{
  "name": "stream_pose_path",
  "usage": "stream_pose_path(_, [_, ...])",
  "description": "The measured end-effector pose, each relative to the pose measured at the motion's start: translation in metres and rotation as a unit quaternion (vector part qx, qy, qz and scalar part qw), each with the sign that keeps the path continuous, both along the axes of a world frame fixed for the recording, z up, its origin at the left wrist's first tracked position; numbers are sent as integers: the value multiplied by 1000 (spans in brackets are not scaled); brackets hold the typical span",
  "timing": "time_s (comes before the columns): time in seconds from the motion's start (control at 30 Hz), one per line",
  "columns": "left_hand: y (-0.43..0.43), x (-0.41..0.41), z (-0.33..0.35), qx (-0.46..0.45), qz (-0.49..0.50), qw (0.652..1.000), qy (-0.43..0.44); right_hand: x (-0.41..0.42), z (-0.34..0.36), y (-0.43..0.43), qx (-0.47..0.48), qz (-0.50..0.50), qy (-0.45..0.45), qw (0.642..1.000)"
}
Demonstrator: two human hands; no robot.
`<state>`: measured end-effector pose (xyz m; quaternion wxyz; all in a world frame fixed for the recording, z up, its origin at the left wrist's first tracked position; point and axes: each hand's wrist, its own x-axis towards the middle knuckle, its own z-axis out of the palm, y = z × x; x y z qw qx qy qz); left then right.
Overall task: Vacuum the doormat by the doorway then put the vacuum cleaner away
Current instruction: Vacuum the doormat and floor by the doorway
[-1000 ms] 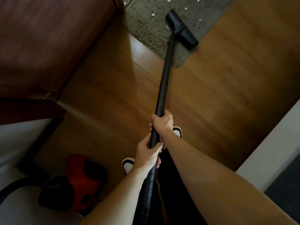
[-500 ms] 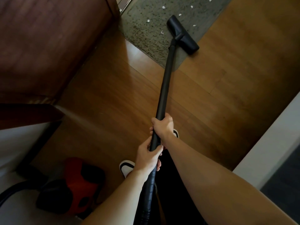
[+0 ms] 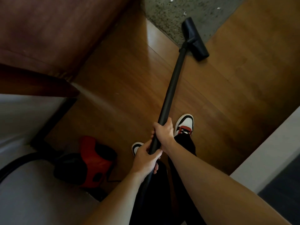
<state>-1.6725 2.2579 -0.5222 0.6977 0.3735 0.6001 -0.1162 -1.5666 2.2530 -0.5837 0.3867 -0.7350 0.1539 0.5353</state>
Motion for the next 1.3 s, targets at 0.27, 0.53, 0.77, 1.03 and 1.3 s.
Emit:
stream_pose_path(0.27, [7,-25,8,-10,26,999,-26,-23,15,14,-8,17,-21,1000])
stream_pose_path(0.53, [19,0,-7,16,30,999,-22,1,1,34,-2,33,-49,998])
stream_pose_path(0.77, [28,49,-11,22,50,999,6,44,-3,51,-3,32,-28,999])
stream_pose_path(1.03, [53,127,-9,18,82,996,-11,124,2,83,-5,37,-15,999])
stream_pose_path(1.3, [80,199,-9,12,109,994,-21,194,-1,112,-4,48,-20,999])
